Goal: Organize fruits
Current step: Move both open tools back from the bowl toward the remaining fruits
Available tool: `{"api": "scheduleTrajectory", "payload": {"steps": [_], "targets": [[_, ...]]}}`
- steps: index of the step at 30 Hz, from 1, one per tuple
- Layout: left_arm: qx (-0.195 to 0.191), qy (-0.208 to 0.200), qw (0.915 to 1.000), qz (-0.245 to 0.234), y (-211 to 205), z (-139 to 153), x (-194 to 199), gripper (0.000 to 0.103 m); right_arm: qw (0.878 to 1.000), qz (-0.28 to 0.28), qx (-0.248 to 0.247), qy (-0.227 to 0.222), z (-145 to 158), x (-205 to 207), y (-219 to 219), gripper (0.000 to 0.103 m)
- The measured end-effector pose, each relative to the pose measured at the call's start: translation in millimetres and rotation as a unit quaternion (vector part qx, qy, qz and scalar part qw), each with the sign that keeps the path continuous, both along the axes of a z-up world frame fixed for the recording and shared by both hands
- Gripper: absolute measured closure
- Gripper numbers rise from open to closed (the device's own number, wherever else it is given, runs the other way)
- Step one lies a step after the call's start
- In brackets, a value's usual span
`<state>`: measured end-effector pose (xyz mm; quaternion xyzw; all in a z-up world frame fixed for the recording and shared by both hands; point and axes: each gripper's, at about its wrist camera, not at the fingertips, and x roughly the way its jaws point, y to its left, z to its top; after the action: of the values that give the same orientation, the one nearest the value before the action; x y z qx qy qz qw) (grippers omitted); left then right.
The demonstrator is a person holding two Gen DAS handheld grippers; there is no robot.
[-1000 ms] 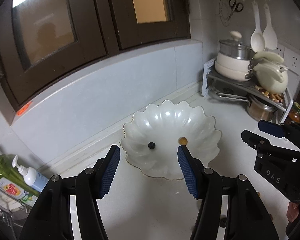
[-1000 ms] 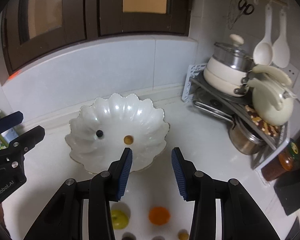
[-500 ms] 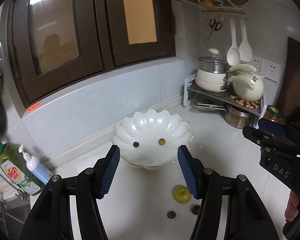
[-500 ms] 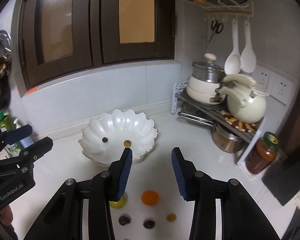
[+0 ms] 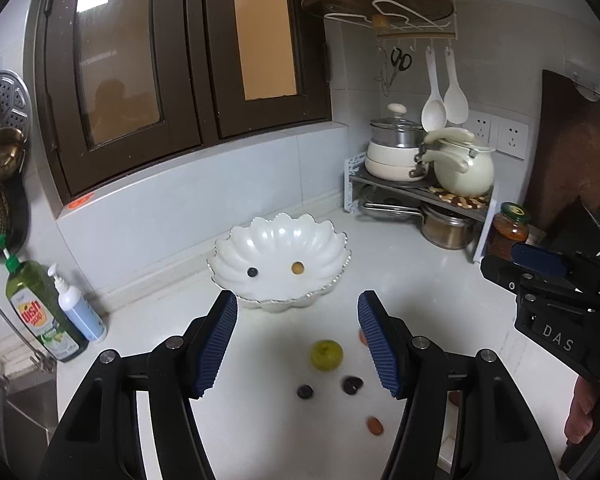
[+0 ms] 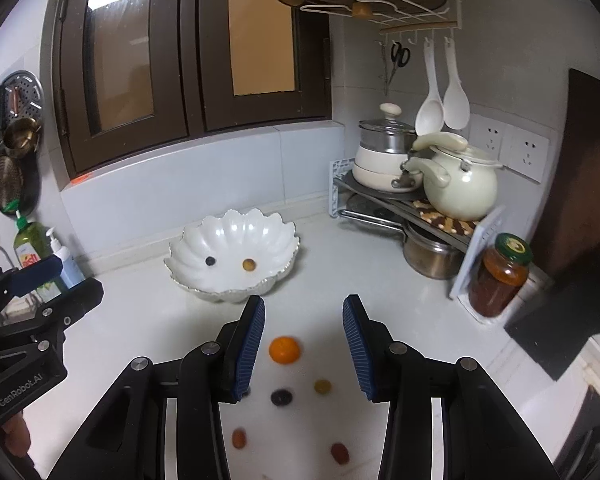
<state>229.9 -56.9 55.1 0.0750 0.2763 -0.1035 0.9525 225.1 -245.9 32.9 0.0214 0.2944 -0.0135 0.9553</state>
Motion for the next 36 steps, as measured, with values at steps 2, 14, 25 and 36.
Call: {"api": "scheduleTrajectory", "payload": {"steps": [2, 14, 25, 36], "targets": [[0.002, -0.002, 1.0000, 0.001, -3, -1, -8, 0.041, 1.000, -0.001, 0.003, -0.001, -1, -8, -4, 0.061], [-0.002, 0.000, 0.9999, 0.012, -17, -15, -45, 0.041, 1.000, -0.002, 0.006, -0.008, -15, -44, -19, 0.061], [-0.009, 0.019, 0.9998, 0.002, -35, -37, -62, 0.041, 1.000, 0.006, 0.022, -0.004, -37, -57, -31, 0.061], [-0.003, 0.020, 0.9997, 0.015, -46, -68, -65, 0.041, 1.000, 0.005, 0.018, 0.020, -69, -61, -35, 0.061]]}}
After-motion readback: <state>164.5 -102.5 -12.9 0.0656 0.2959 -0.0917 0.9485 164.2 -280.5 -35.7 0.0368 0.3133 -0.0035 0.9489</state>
